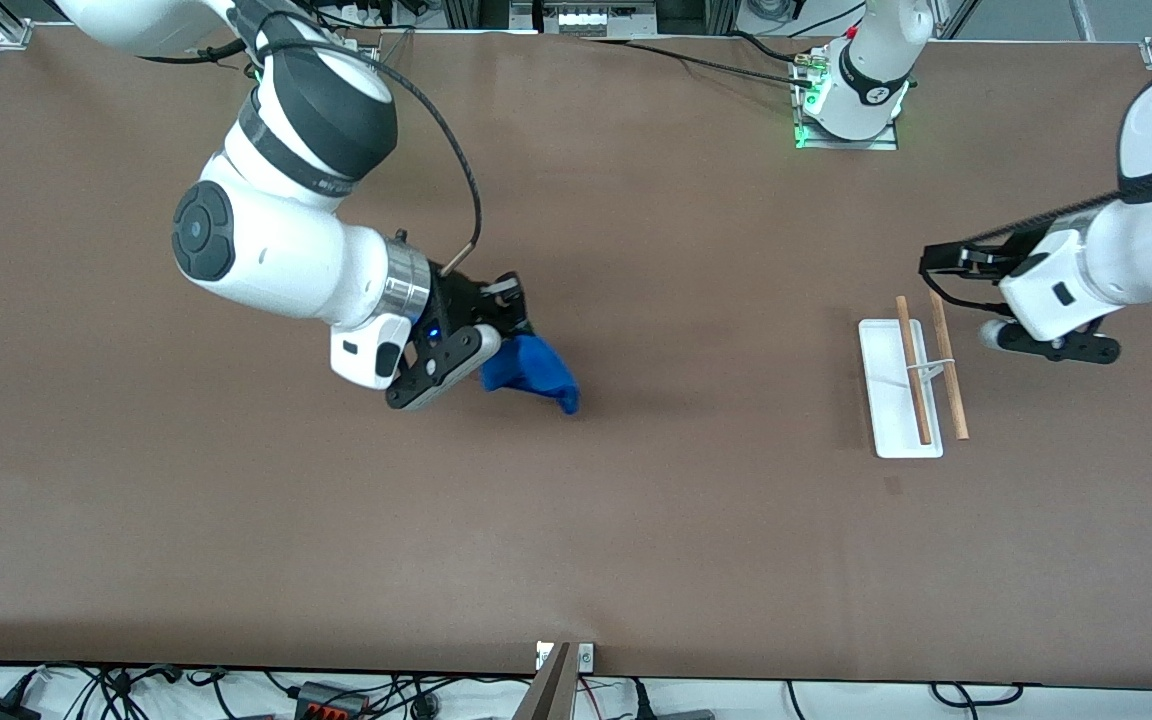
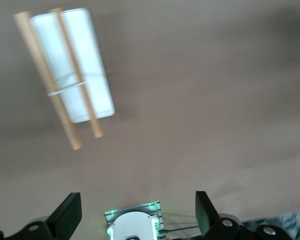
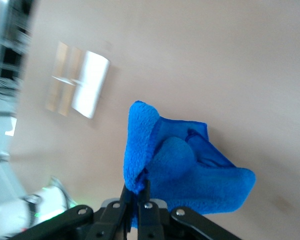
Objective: Pass towel and hang on rack
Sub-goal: 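Lift the towel with the right gripper while the left gripper approaches, then grasp the towel with the left gripper beside the right gripper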
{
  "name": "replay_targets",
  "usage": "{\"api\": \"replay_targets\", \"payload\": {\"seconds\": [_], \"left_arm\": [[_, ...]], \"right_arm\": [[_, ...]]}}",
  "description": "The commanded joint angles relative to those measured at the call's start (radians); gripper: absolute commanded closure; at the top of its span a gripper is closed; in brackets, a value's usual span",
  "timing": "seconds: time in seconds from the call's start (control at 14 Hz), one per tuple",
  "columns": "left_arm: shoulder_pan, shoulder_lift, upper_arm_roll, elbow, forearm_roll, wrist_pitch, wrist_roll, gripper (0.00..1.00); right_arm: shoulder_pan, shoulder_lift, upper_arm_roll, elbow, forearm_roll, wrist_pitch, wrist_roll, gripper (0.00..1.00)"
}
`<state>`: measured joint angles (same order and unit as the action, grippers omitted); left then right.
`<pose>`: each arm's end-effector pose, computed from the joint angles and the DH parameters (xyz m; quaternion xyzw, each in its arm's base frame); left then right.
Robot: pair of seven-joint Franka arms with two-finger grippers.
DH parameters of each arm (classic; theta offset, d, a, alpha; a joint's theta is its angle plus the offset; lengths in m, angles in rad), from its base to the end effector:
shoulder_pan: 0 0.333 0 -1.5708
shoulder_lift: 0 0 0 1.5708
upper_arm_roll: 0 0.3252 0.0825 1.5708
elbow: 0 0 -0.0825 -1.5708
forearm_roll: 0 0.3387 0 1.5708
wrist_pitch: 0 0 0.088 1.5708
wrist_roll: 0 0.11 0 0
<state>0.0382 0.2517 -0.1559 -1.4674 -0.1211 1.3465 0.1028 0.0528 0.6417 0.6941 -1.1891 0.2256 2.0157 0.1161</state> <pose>0.5452 -0.0696 0.5274 0.9735 -0.1114 -0.1838 0.0785 0.5971 0.3663 0.5217 -0.9258 -0.1852 -0.0219 0.3288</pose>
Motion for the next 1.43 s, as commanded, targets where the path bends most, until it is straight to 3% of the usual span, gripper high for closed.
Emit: {"api": "replay_targets", "payload": {"seconds": [0.0, 0.21, 0.36, 0.79, 1.36], "left_arm": [[-0.021, 0.018, -0.019, 0.002, -0.082, 0.009, 0.225, 0.0], [-0.069, 0.018, -0.025, -0.008, -0.138, 0.112, 0.533, 0.0], [-0.072, 0.034, -0.025, -0.022, -0.242, 0.166, 0.685, 0.0], [-0.182, 0.069, -0.027, -0.07, -0.359, 0.397, 1.001, 0.0], [-0.268, 0.159, -0.025, -0.057, -0.345, 0.62, 1.037, 0.0]], "right_arm": [[0.028, 0.019, 0.041, 0.022, 0.037, 0.066, 0.031, 1.0], [0.084, 0.026, 0.041, 0.017, 0.038, 0.121, 0.048, 1.0], [0.099, 0.035, 0.041, 0.016, 0.038, 0.149, 0.048, 1.0], [0.099, 0.047, 0.041, -0.003, 0.037, 0.167, 0.036, 1.0], [0.099, 0.047, 0.039, -0.004, 0.032, 0.167, 0.028, 1.0]]}}
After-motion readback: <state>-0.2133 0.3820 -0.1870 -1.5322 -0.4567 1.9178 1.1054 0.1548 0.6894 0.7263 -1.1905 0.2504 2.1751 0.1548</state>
